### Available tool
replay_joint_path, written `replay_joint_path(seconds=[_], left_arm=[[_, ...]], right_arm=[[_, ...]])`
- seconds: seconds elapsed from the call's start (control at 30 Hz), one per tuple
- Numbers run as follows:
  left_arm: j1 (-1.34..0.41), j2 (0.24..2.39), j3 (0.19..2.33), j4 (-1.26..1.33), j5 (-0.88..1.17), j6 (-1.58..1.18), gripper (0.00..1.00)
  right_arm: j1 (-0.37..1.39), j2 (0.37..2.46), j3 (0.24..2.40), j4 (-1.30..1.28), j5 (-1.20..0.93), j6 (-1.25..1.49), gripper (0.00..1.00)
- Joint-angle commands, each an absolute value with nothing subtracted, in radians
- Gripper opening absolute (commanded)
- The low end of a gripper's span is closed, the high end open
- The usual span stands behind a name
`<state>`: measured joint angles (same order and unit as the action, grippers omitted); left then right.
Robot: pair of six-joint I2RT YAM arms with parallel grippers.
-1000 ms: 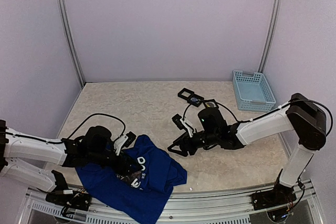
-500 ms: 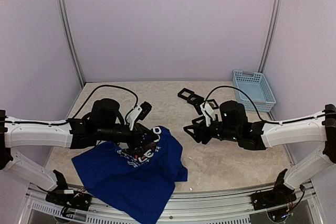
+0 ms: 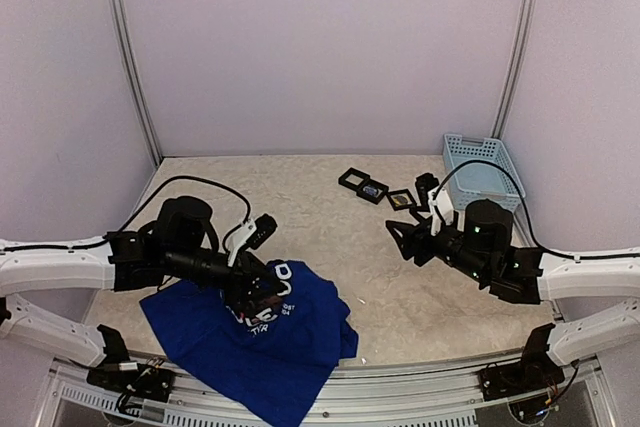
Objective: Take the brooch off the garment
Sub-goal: Adjust the crumpled clothing at the center of the board.
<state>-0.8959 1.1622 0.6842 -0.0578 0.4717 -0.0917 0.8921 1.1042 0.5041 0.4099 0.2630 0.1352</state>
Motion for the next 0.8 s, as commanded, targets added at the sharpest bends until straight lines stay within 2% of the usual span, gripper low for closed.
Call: replay_joint_path(seconds=[0.0, 0.03, 0.13, 0.17, 0.3, 0.4, 0.53, 0.63, 0.77], left_arm=[[-1.004, 1.083, 0.461, -0.095, 0.37, -0.34, 0.25], [-1.035, 1.069, 0.433, -0.088, 0.355, -0.377, 0.3], [-1.119, 1.042, 0.4, -0.122, 0.208, -0.47, 0.68], [-1.133, 1.024, 0.399, -0.141, 0.153, -0.495, 0.76], [-1.128, 0.928, 0.424, -0.192, 0.016, -0.543, 0.98], [-1.072, 0.869, 0.458, -0.185, 0.04, -0.512, 0.99], [-0.912, 0.883, 0.5, -0.187, 0.11, -0.461, 0.99], [-0.83, 0.95, 0.51, -0.147, 0.176, -0.439, 0.99], [-0.812, 1.098, 0.567, -0.106, 0.224, -0.414, 0.99]], right_arm=[[0.894, 1.161, 0.544, 0.391, 0.17, 0.11, 0.64], [0.895, 1.184, 0.562, 0.378, 0.137, 0.107, 0.63], [0.911, 1.252, 0.609, 0.353, 0.034, 0.072, 0.59], [0.924, 1.27, 0.616, 0.352, 0.011, 0.06, 0.6], [0.955, 1.364, 0.678, 0.308, -0.098, 0.023, 0.59], [0.988, 1.447, 0.722, 0.277, -0.119, -0.013, 0.59], [1.007, 1.523, 0.758, 0.267, -0.207, -0.036, 0.58], [1.019, 1.529, 0.76, 0.27, -0.182, -0.039, 0.57], [1.019, 1.48, 0.725, 0.292, -0.082, -0.032, 0.58]])
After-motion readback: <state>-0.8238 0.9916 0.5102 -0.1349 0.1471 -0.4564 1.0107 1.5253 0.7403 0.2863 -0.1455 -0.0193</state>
